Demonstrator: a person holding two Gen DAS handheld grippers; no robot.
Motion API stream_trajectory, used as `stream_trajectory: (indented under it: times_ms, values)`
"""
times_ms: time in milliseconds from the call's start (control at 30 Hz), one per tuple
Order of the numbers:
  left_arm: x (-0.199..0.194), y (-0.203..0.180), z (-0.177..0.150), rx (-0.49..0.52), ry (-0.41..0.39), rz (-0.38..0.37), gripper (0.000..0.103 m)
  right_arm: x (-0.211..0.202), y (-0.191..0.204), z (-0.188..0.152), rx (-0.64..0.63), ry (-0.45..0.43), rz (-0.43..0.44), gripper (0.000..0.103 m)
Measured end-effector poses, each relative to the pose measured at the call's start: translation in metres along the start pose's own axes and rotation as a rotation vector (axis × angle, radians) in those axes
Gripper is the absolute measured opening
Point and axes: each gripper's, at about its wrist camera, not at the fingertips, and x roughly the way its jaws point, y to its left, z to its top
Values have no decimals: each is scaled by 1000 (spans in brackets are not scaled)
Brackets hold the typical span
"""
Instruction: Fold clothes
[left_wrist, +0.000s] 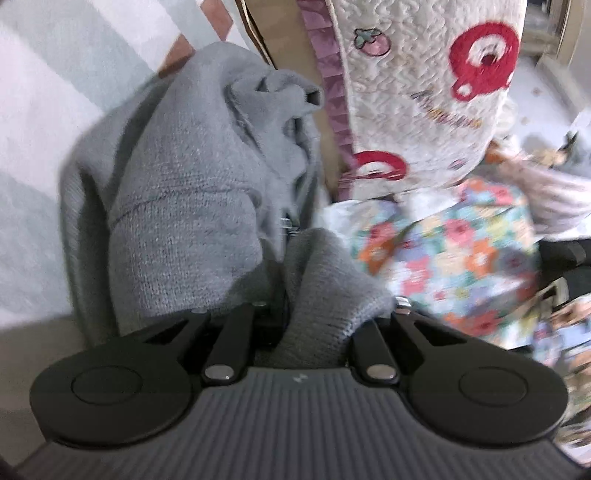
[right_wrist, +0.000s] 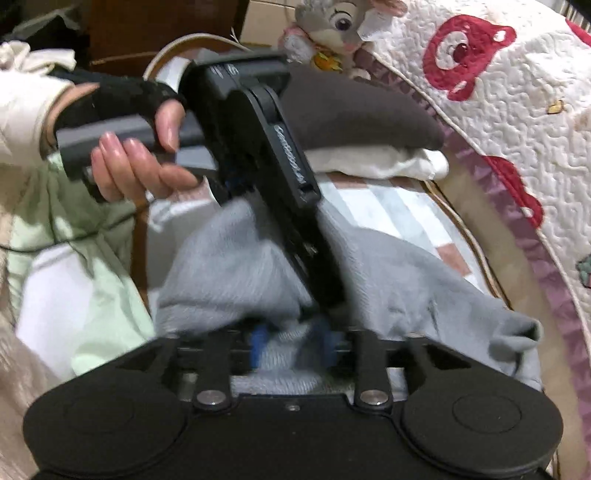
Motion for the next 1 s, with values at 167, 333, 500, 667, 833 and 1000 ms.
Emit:
stream_trajectory:
  times_ms: [167, 333, 500, 667, 833, 1000]
  values:
    - [0, 0, 0, -13, 8, -10, 11, 24, 7, 0, 21, 107, -46, 63]
    - [8, 7, -3, -50, 41, -62, 11, 39, -4, -4, 177, 150, -94, 65]
    - [10, 25, -3, -129, 38, -126, 11, 58, -37, -20, 471, 68, -1, 73]
    - [-2, 26, 5, -136, -1, -199, 11, 55, -41, -36, 576, -35, 32, 23]
    - [-34, 30, 21, -142, -171, -206, 14, 24, -21, -22, 542, -147, 22, 13]
    - [-49, 14, 24, -27, -222, -120, 34, -5, -21, -12, 604, -274, 164, 12]
